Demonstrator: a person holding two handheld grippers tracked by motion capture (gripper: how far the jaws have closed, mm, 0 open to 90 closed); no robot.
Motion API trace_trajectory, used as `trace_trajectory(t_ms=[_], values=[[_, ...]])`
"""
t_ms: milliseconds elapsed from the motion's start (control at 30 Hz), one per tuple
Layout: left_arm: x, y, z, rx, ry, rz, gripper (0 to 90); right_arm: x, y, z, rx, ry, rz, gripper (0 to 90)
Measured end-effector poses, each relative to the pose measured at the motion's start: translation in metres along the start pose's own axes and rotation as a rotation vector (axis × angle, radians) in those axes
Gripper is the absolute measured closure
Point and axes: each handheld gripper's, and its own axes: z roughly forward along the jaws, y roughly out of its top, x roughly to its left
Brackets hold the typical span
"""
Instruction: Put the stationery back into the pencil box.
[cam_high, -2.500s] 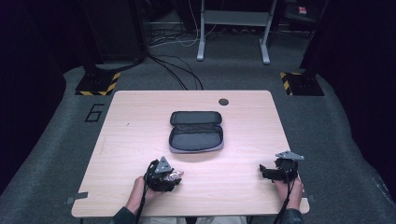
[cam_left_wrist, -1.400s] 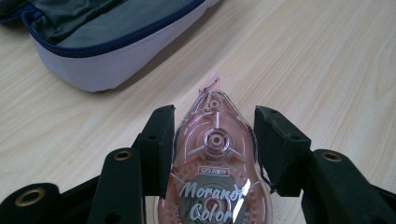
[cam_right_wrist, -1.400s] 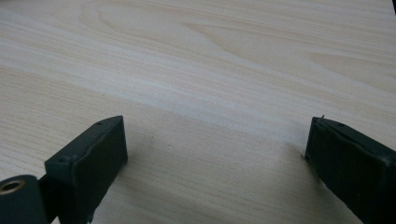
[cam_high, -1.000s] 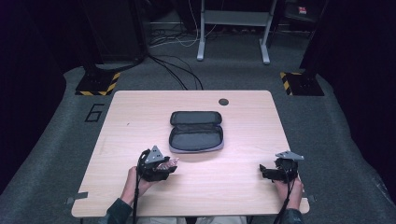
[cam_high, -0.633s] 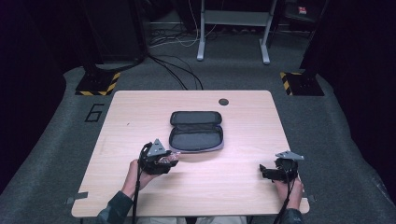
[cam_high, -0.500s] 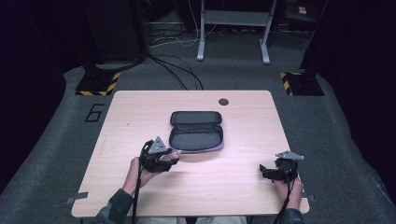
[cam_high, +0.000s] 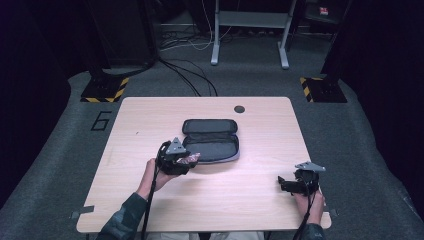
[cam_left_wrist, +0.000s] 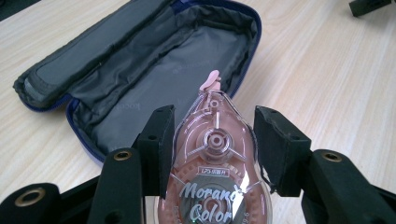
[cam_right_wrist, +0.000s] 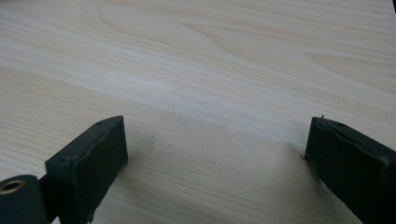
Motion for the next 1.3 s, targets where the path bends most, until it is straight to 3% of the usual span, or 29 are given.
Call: trace_trajectory(t_ms=[833,1000,1100,1300], values=[[0.023,0.027,0.027,0.026,-0.002,0.011,50.0,0.0,0.0,0.0,0.0,0.0,-0.001,5.3],[0.025,0.031,0.033,0.013,-0.001,0.004,50.0,0.0,0.0,0.0,0.0,0.0,0.0,5.3],[0.027,0.034,0.036,0.022,0.0,0.021,49.9,0.0,0.0,0.0,0.0,-0.001,0.0,5.3],[0.029,0.039,0.042,0.02,-0.009,0.0,50.0,0.0,0.0,0.0,0.0,-0.001,0.0,5.3]])
